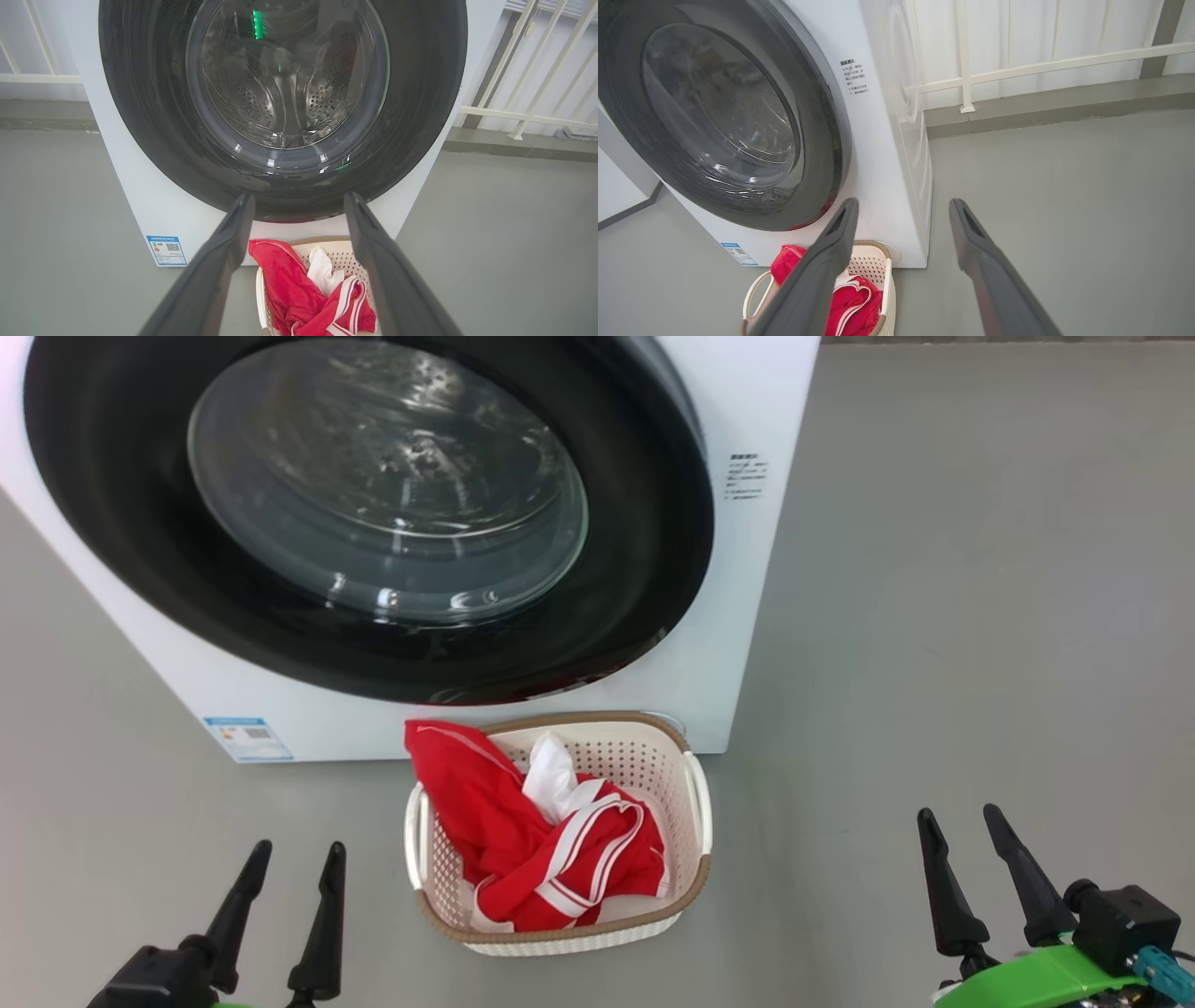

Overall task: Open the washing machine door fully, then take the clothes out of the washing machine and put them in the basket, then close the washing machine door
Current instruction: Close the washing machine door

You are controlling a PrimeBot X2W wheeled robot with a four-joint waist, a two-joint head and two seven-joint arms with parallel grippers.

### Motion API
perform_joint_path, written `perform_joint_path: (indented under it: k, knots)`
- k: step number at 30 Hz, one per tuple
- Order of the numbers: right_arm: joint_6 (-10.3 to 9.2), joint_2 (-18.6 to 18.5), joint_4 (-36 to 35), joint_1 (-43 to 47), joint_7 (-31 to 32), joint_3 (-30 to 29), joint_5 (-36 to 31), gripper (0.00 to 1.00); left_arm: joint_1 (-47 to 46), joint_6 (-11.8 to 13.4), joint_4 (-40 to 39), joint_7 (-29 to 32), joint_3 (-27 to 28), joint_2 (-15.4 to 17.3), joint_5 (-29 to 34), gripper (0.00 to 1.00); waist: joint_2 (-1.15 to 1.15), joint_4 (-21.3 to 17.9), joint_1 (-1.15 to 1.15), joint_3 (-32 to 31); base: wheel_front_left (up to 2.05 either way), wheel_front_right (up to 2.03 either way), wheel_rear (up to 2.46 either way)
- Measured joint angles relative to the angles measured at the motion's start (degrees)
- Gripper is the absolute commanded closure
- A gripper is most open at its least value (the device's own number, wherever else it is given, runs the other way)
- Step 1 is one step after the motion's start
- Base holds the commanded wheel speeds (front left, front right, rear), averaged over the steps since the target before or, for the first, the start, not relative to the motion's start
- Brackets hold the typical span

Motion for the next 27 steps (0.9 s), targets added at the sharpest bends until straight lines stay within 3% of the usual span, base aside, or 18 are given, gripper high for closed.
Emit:
perform_joint_path:
  k: [14, 27]
  knots:
    - [0.0, 0.4, -1.7, 5.1, 0.0, -1.2, 0.0, 0.0, 3.8, 0.0, -0.3, 0.0, 2.6, 0.3, 0.0, 0.0, 0.0, -3.9, 0.0, -2.8, 0.0, 0.0, 0.0]
    - [0.0, 0.5, -2.2, 6.5, 0.0, -2.2, 0.0, 0.0, 4.7, 0.0, -1.2, 0.0, 3.8, 0.3, 0.4, 0.0, 0.0, -5.1, 0.0, -3.1, 0.0, 0.0, 0.0]
